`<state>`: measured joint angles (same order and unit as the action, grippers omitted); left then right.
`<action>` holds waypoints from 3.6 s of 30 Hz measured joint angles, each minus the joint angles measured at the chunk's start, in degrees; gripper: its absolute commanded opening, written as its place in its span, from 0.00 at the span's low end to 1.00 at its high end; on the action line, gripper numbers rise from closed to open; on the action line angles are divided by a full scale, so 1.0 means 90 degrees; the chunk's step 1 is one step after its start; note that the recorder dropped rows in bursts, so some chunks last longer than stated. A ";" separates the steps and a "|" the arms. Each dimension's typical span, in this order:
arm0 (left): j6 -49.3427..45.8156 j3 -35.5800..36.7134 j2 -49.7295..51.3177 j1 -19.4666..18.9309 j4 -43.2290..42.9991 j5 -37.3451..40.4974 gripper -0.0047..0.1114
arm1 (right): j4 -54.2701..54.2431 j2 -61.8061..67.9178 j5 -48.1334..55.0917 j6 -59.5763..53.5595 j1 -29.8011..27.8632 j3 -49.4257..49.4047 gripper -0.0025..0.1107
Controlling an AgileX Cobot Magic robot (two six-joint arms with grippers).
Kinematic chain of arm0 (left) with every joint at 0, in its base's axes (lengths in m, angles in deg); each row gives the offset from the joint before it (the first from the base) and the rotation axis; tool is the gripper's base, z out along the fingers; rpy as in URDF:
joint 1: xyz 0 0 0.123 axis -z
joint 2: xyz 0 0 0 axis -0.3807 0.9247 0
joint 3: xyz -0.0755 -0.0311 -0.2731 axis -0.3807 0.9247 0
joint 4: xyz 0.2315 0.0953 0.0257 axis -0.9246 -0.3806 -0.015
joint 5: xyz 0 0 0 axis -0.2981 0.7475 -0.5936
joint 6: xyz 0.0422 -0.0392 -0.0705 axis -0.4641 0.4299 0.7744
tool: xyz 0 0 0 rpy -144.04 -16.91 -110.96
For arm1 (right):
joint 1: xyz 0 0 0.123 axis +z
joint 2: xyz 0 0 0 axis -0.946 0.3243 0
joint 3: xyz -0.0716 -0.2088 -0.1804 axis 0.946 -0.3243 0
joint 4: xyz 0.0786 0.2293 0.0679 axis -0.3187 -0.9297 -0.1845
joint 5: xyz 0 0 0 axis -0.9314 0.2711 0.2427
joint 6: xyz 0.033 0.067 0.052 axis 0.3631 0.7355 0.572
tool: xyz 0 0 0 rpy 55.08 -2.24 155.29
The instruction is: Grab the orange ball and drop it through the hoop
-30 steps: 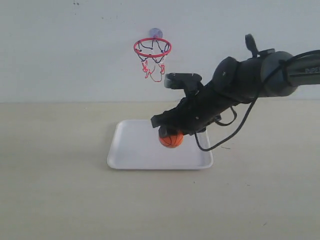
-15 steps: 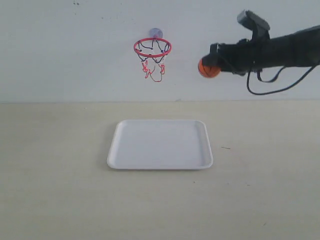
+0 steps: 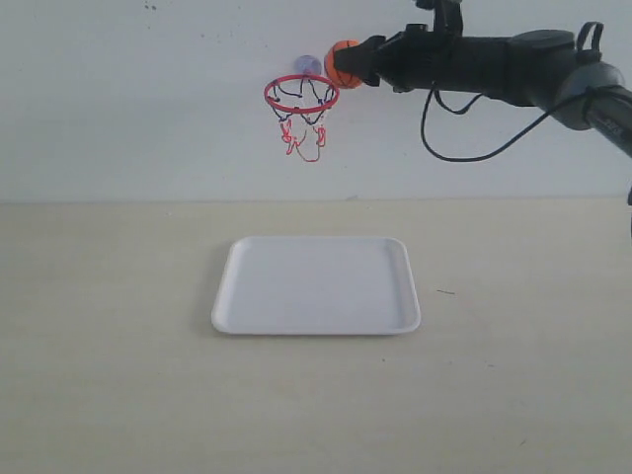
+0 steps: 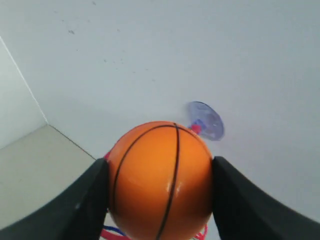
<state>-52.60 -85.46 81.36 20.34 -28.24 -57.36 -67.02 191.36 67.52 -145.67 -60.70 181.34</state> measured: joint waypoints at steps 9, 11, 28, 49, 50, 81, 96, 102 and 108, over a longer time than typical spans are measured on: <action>0.0000 0.0000 0.0000 0.0000 0.0000 0.0000 0.08 | 0.0000 0.0039 -0.0154 -0.0831 0.0393 0.0112 0.02; 0.0000 0.0000 0.0000 0.0000 0.0000 0.0000 0.08 | 0.0000 0.0039 -0.0178 -0.0877 0.0403 0.0112 0.02; 0.0000 0.0000 0.0000 0.0000 0.0000 0.0000 0.08 | -0.0028 0.0039 -0.0483 -0.1070 0.0407 0.0112 0.20; 0.0000 0.0000 0.0000 0.0000 0.0000 0.0000 0.08 | -0.0042 0.0039 -0.1138 -0.0685 0.0498 0.0112 0.88; 0.0000 0.0000 0.0000 0.0000 0.0000 0.0000 0.08 | -0.0042 0.0039 -0.1171 -0.0685 0.0498 0.0112 0.88; 0.0000 0.0000 0.0000 0.0000 0.0000 0.0000 0.08 | 0.0733 0.0039 0.2915 0.3607 -0.1144 0.0122 0.04; 0.0000 0.0000 0.0000 0.0000 0.0000 0.0000 0.08 | 0.3232 -0.1877 0.3009 0.5063 -0.1072 -0.2557 0.04; 0.0000 0.0000 0.0000 0.0000 0.0000 0.0000 0.08 | 0.2934 -0.3975 0.3009 0.3522 -0.1084 -0.5715 0.04; 0.0000 0.0000 0.0000 0.0000 0.0000 0.0000 0.08 | 0.2231 -0.6195 0.2659 0.3058 -0.1072 -0.8687 0.04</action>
<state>-52.60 -85.46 81.36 20.34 -28.24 -57.36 -46.94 135.61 91.46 -118.15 -70.35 103.16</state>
